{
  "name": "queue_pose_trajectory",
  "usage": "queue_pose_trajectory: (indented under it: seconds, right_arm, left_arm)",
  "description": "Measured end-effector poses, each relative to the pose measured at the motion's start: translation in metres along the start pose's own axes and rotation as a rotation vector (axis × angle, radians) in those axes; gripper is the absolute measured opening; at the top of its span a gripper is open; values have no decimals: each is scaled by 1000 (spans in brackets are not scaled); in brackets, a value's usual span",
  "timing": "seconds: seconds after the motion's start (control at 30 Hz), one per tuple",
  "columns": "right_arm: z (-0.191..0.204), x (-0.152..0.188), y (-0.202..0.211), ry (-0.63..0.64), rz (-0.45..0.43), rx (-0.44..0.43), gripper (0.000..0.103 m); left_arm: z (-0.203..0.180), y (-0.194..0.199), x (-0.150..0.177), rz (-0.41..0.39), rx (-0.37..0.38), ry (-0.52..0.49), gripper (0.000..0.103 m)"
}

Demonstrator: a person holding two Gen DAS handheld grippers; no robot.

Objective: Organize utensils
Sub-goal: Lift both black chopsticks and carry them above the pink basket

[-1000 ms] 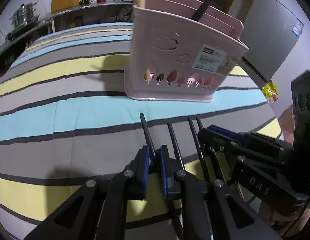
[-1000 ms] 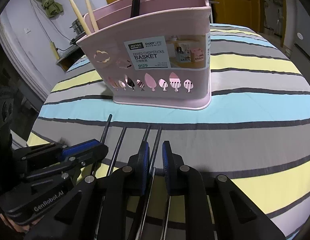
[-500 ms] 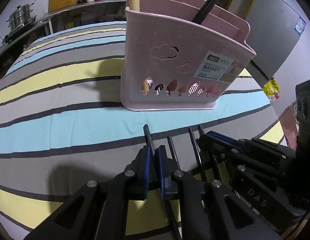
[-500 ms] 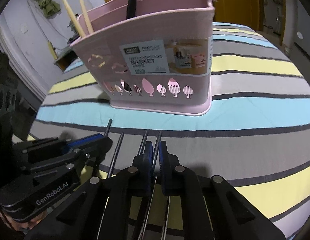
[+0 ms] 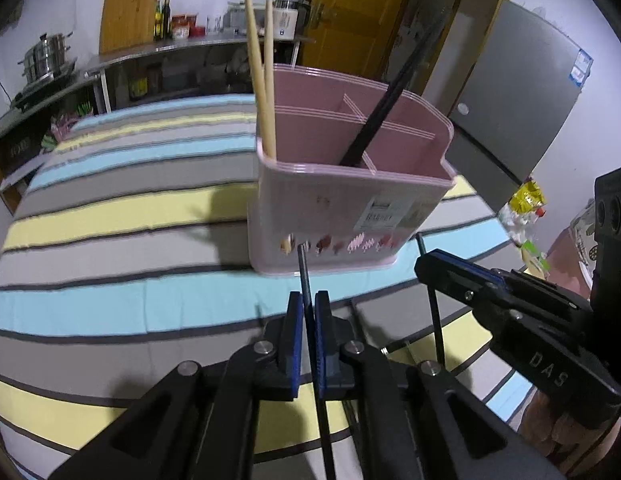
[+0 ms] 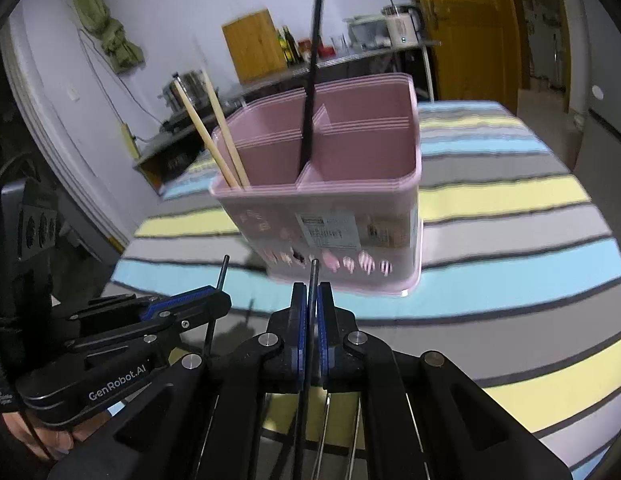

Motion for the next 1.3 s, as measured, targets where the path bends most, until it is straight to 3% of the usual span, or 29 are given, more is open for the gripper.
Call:
queue_pose_trajectory:
  seconds: [0.37,0.63,1.3]
  right_arm:
    - [20,-39,51,41,-153,5,4]
    - [27,-46,80,77,-227,15,4]
    - [24,-10,130,87,-242,32,4]
  left_arm:
    - [-8,47,-35,-120,13,-39,5]
    - [-15,78,-47,-196,33,-51,5]
    - [-13,126,-6,-254,38,-19,5]
Point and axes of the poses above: each gripper's, at about its wrist camera, not at the fingertips, and y roughly against the way its jaws point, z to its left, x to its underside, the point moved 6 cm from there along -y, roughly the way its jaws point, and after that the axes turned 5 degrees about y, right-handed, at the moved point
